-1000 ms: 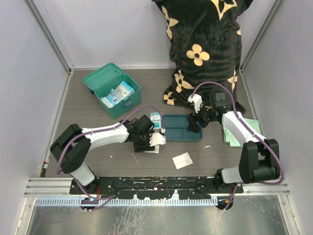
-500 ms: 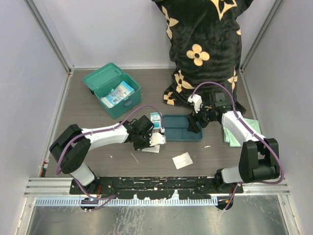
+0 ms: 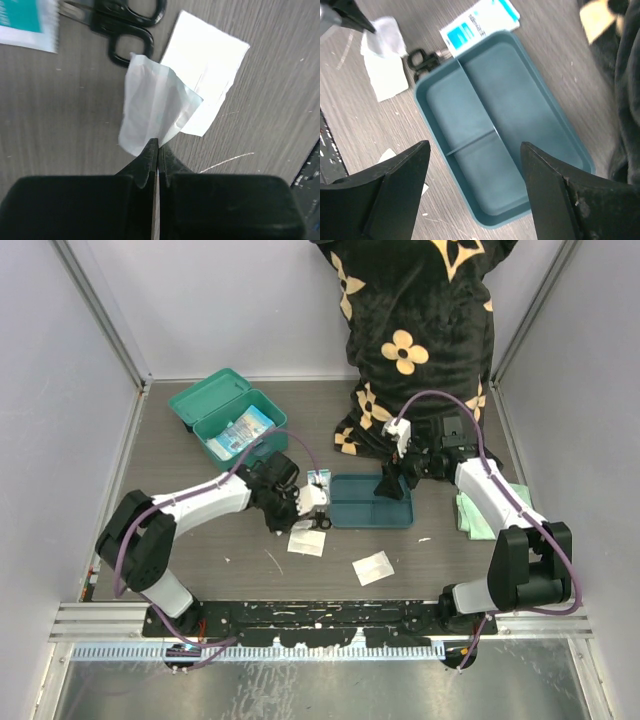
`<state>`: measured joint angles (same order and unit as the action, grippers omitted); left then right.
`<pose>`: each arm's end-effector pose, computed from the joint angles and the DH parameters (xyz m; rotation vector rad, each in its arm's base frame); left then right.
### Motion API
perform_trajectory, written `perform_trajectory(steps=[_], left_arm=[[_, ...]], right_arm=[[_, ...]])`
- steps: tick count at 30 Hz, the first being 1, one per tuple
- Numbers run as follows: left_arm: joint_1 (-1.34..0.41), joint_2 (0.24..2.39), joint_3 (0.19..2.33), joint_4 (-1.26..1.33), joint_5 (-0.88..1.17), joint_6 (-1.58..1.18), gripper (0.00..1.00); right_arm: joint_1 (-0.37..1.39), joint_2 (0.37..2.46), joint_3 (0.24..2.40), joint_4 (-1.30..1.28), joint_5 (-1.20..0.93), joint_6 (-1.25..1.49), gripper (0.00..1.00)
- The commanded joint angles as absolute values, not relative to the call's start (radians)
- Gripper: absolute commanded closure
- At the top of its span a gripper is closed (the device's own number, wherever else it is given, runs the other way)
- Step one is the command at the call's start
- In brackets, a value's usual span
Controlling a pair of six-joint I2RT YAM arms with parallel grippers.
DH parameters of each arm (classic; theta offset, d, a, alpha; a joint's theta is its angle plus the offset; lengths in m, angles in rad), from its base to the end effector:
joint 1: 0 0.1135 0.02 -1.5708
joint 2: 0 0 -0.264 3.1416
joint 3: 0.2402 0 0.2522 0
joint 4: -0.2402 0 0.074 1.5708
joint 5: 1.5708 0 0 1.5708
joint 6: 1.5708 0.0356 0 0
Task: Organize the medicine kit
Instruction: Pick up the medical item at the center of the board, then place the medical item at the medicine box compartment.
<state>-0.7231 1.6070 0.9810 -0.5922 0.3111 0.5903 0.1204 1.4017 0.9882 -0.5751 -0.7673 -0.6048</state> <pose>0.2181 -0.2070 0.1812 1.7553 2.1501 -0.4669 0.2738 0.0580 0.2470 -1.0792 2.0582 0.7383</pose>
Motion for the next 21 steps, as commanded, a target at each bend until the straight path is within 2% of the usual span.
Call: perform_trajectory(steps=[1,10,16,21], left_arm=[[-0.651,1.554,1.114,-0.703,0.522,0.573,1.00],[-0.565,1.582,1.340,-0.821,0.805,0.511,1.00],[-0.560,1.598,1.424,-0.843,0.940,0.420,1.00],[-0.560,1.588,1.415,-0.802,0.985,0.360,1.00]], right_arm=[[0.137,1.407,1.098,-0.573,-0.947,-0.593,0.22],[0.279,1.435,1.272,-0.657,-1.065,-0.700,0.19],[0.345,1.471,1.315,-0.710,-1.111,-0.775,0.24],[0.383,1.476,1.285,-0.710,-1.110,-0.810,0.32]])
